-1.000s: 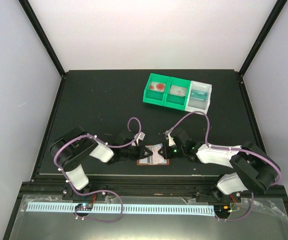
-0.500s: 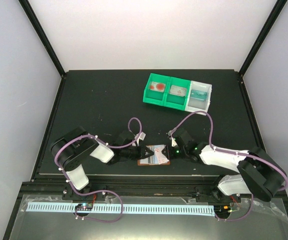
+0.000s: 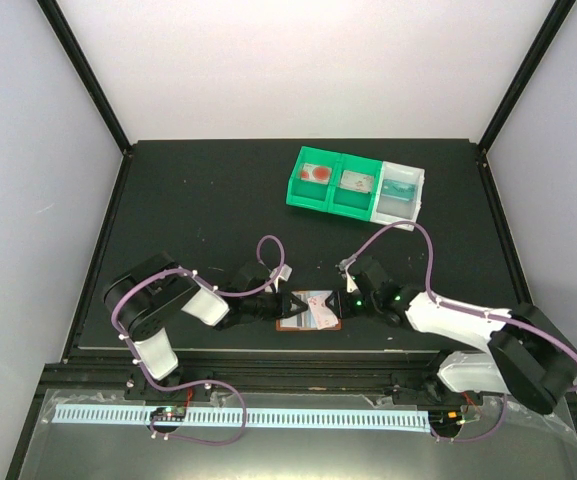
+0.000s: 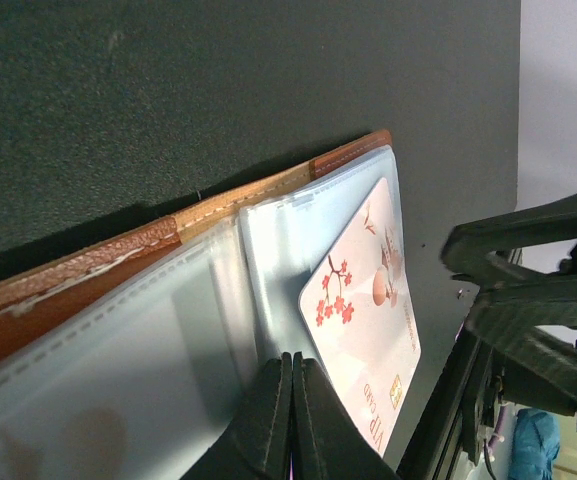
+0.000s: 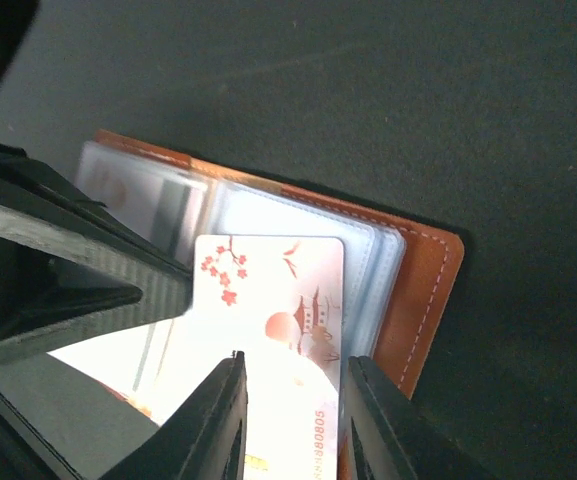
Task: Take the credit cards out of the card holder
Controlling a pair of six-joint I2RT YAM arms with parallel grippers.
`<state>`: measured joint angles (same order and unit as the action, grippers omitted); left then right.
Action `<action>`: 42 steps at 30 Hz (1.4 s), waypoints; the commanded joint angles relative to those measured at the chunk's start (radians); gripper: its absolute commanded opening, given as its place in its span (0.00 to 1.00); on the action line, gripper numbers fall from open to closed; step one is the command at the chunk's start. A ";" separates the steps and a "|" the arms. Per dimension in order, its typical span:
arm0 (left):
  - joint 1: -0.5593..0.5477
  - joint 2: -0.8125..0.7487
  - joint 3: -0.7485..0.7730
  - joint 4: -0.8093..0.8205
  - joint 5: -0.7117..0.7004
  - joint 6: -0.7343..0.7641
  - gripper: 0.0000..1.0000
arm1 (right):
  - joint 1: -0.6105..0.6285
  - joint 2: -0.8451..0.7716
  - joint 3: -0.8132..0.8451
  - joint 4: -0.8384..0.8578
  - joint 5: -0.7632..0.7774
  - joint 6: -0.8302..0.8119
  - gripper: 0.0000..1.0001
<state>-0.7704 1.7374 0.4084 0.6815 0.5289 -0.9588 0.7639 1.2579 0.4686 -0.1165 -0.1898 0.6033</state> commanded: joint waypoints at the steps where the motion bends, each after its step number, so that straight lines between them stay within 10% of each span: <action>1: -0.009 0.039 -0.011 -0.013 -0.006 0.011 0.02 | -0.031 0.077 0.000 0.054 -0.062 -0.033 0.30; 23: -0.007 0.039 -0.033 -0.064 -0.047 0.032 0.01 | -0.061 0.057 -0.048 0.047 -0.023 -0.042 0.01; 42: -0.007 0.053 -0.028 -0.064 -0.047 0.020 0.01 | -0.127 -0.109 -0.070 -0.032 -0.080 -0.051 0.01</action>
<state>-0.7700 1.7500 0.4015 0.7074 0.5243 -0.9527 0.6498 1.1698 0.4175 -0.1249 -0.2474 0.5732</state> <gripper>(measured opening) 0.018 0.011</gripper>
